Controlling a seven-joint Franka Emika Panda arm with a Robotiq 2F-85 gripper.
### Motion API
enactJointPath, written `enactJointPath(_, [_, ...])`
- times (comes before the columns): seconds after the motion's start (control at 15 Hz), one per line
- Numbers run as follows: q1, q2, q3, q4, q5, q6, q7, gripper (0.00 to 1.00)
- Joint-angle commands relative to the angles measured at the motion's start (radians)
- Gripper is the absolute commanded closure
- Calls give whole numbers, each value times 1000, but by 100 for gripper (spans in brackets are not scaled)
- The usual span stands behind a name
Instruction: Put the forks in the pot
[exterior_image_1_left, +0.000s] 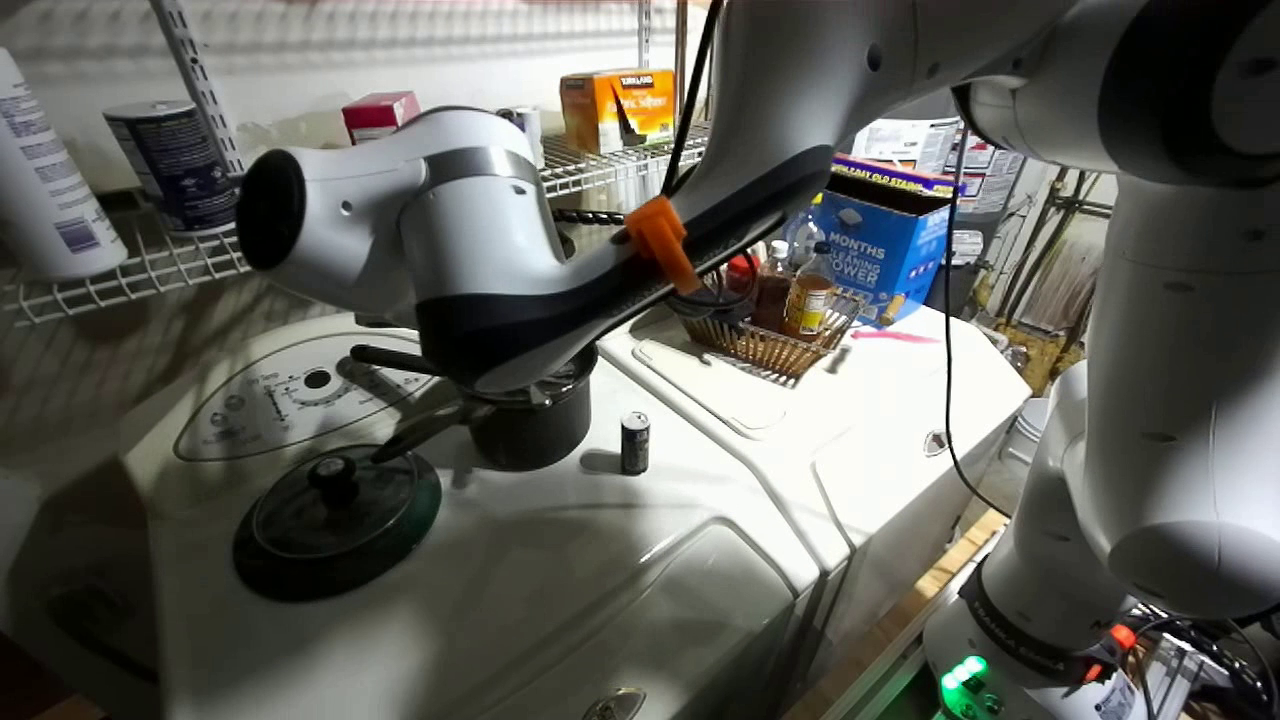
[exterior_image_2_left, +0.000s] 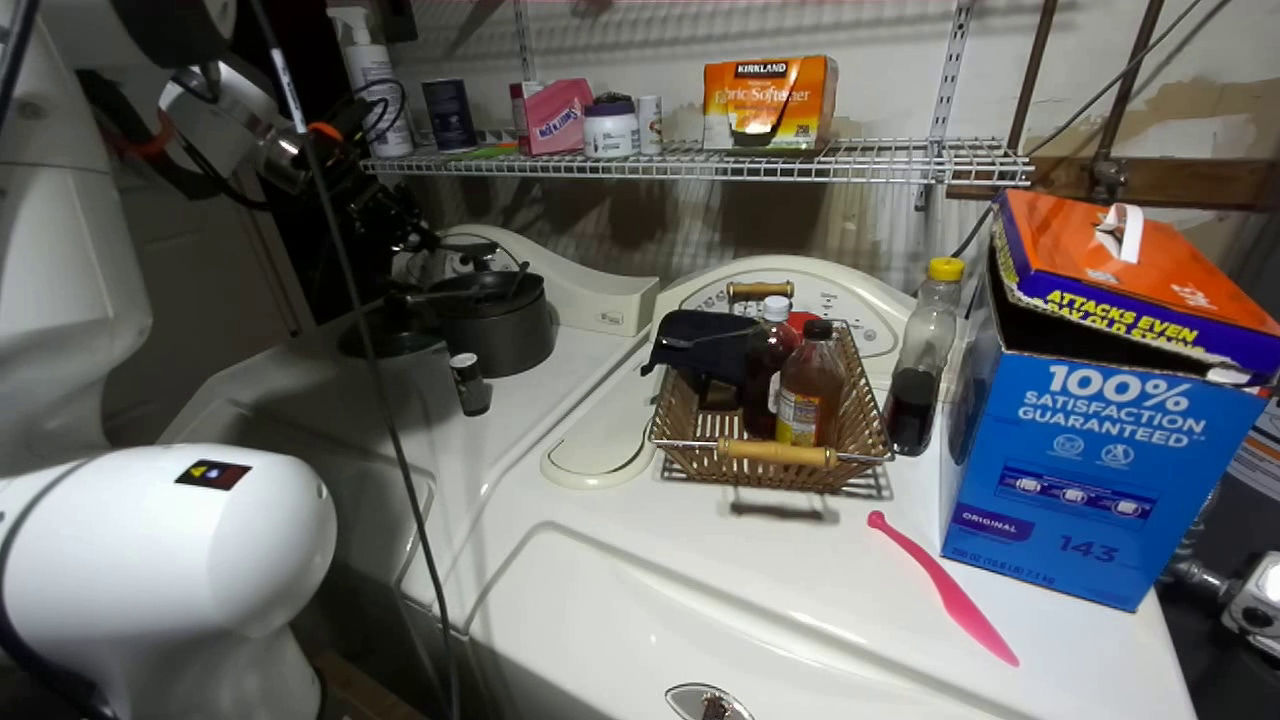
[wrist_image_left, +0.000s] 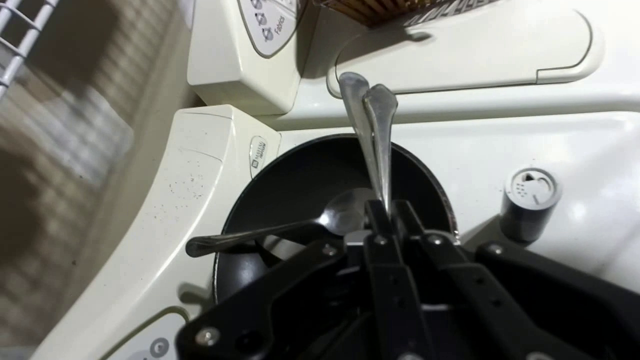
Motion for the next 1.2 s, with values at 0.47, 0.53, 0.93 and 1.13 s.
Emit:
enactJointPath(0.47, [-2,240,-53,199,-154,5,84,98])
enactJointPath(0.53, [-2,258,-57,209,-152,12,87,98])
enactJointPath(0.93, [7,325,-75,256,-146,37,98,68])
enactJointPath(1.13, [11,333,-76,266,-143,31,88,55])
